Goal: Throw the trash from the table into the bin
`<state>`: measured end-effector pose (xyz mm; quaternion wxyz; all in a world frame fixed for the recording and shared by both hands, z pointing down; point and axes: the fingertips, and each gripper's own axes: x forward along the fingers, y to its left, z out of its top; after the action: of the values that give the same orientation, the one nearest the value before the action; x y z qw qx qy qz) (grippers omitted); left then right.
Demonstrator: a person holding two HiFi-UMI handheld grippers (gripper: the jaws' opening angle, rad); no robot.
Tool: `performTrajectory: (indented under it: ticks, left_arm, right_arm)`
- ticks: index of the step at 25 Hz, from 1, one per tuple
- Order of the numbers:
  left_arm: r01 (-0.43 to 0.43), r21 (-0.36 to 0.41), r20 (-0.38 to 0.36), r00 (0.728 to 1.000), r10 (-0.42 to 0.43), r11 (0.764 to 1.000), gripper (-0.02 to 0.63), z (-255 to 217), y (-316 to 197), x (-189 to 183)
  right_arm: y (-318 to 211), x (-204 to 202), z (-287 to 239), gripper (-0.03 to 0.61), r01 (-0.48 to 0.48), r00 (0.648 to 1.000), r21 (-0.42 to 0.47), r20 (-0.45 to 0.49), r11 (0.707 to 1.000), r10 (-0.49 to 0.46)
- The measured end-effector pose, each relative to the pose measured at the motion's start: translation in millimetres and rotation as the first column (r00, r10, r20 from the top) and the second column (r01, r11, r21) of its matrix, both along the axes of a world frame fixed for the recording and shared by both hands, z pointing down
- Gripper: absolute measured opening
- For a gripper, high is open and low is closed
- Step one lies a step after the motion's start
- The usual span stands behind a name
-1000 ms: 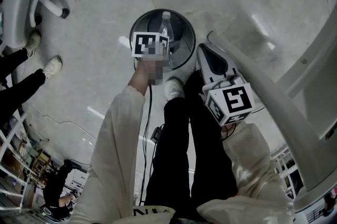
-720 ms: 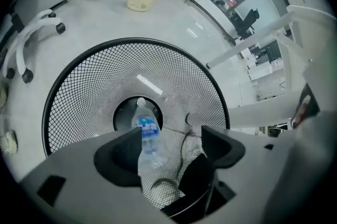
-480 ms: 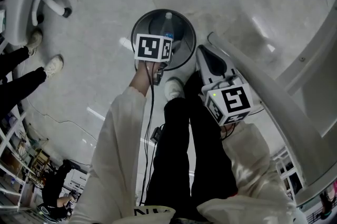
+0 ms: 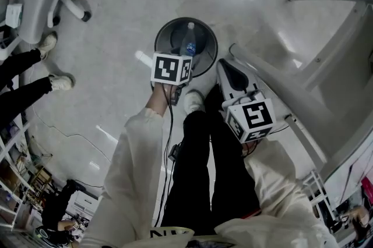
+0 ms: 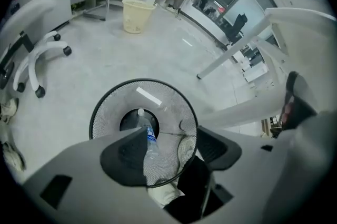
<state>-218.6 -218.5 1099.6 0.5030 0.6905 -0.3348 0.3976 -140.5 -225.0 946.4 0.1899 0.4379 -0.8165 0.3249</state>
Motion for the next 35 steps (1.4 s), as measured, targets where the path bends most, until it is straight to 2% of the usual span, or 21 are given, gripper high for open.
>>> performTrajectory:
  ticks: [5, 11, 13, 15, 20, 28, 32, 35]
  left_arm:
    - [-0.01, 0.1, -0.002, 1.0, 0.01, 0.995, 0.272, -59.3, -9.0, -4.4]
    - [0.017, 0.238, -0.029, 1.0, -0.011, 0.971, 0.202, -152.0, -17.4, -4.6]
    - [0.024, 0.27, -0.046, 0.999, -0.012, 0.963, 0.169, -188.7, -14.2, -8.9]
    - [0.036, 0.296, -0.08, 0.997, -0.012, 0.954, 0.097, -229.3, -9.2, -12.4]
    - [0.062, 0.364, -0.12, 0.993, -0.02, 0.929, 0.052, -336.8, 14.7, -23.4]
    - [0.078, 0.489, -0.126, 0.992, -0.018, 0.869, 0.012, -473.6, 43.2, -44.7]
    - [0.076, 0.58, -0.114, 0.993, -0.011, 0.811, 0.009, -534.5, 55.5, -54.6]
    - [0.094, 0.646, -0.135, 0.991, -0.007, 0.757, 0.009, -582.4, 63.7, -53.3]
  right_arm:
    - [10.0, -4.7, -36.3, 0.021, 0.001, 1.0, 0.014, 0.001, 1.0, -0.001]
    - [22.8, -9.9, -94.0, 0.021, 0.013, 1.0, 0.044, 0.004, 0.999, -0.013]
    - [25.3, -17.0, -123.1, 0.021, 0.012, 1.0, 0.058, 0.005, 0.998, -0.013]
    - [26.7, -20.6, -157.4, 0.021, -0.002, 1.0, 0.072, 0.009, 0.997, 0.002]
    - [39.0, -11.7, -253.7, 0.021, -0.042, 0.999, 0.111, 0.012, 0.993, 0.041]
    - [54.0, -13.4, -381.7, 0.021, -0.033, 0.999, 0.201, 0.032, 0.979, 0.027]
    - [58.7, -14.6, -443.6, 0.02, -0.036, 0.999, 0.27, 0.047, 0.962, 0.024]
    - [61.9, -6.9, -488.3, 0.02, -0.04, 0.999, 0.345, 0.048, 0.938, 0.024]
